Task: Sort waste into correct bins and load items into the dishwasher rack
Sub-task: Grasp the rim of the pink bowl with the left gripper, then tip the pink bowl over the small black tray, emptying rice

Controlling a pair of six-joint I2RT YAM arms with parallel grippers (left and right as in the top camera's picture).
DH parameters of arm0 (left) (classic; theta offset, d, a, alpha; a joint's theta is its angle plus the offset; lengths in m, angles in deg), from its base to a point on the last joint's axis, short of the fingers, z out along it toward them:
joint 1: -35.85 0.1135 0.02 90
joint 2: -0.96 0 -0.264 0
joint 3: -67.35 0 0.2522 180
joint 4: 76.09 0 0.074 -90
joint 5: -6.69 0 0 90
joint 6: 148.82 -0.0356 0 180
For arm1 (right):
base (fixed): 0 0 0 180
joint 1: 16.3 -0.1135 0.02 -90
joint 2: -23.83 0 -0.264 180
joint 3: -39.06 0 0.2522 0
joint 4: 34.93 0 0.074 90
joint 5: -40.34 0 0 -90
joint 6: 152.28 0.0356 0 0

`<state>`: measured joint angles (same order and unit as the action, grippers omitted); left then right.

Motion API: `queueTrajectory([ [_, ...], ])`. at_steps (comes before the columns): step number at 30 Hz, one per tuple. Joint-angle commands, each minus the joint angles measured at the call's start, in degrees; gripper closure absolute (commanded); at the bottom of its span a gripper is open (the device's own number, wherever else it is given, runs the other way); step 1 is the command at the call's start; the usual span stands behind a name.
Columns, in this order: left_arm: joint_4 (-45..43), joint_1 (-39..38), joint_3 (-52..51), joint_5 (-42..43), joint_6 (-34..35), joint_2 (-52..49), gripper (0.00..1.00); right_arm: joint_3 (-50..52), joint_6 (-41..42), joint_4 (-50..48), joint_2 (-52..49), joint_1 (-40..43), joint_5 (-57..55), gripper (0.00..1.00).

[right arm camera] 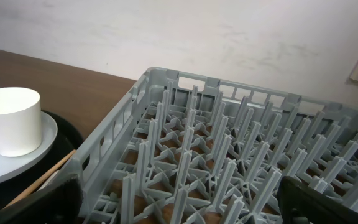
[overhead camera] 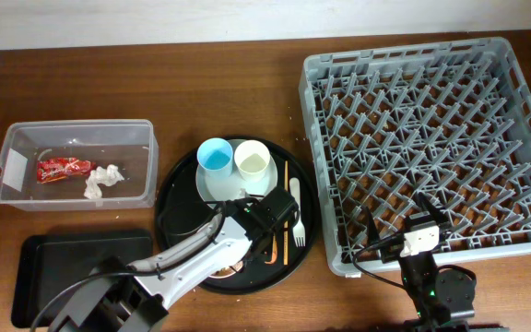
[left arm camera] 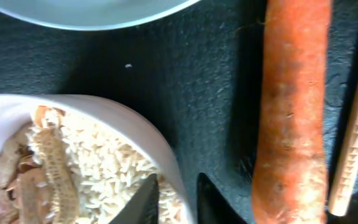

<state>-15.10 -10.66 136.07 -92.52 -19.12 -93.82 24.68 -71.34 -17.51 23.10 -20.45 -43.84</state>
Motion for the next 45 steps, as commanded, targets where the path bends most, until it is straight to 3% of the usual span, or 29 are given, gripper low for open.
queueTrajectory([
  [1,1.92,-0.22,1.57,-3.1,-0.44,-0.24,0.89,0.31,0.31,0.24,0.33,0.37,-0.11,0.01],
  [5,1.92,-0.22,2.49,-3.06,-0.5,-0.24,1.0,0.31,0.31,0.24,0.33,0.37,-0.11,0.01],
  [15,10.54,0.07,8.7,-7.54,-1.97,6.34,1.0,0.31,0.31,0.24,0.33,0.37,-0.11,0.01],
  [19,12.98,5.07,8.85,-7.5,-1.99,13.44,1.0,0.31,0.31,0.24,0.33,0.37,-0.11,0.01],
  [22,15.45,13.27,8.85,-5.14,-4.87,18.82,1.0,0.31,0.31,0.24,0.33,0.37,-0.11,0.01],
  [26,15.67,29.94,8.85,1.6,-10.47,24.85,1.0,0.31,0.31,0.24,0.33,0.37,-0.11,0.01],
  [33,15.63,49.29,8.68,7.56,-15.23,25.81,1.0,0.31,0.31,0.24,0.33,0.37,-0.11,0.01],
  [40,13.44,63.52,7.61,21.09,-21.9,25.81,1.0,0.31,0.31,0.24,0.33,0.37,-0.11,0.01],
  [45,12.57,80.32,5.53,38.73,-30.73,25.81,1.0,0.31,0.31,0.24,0.33,0.37,-0.11,0.01],
])
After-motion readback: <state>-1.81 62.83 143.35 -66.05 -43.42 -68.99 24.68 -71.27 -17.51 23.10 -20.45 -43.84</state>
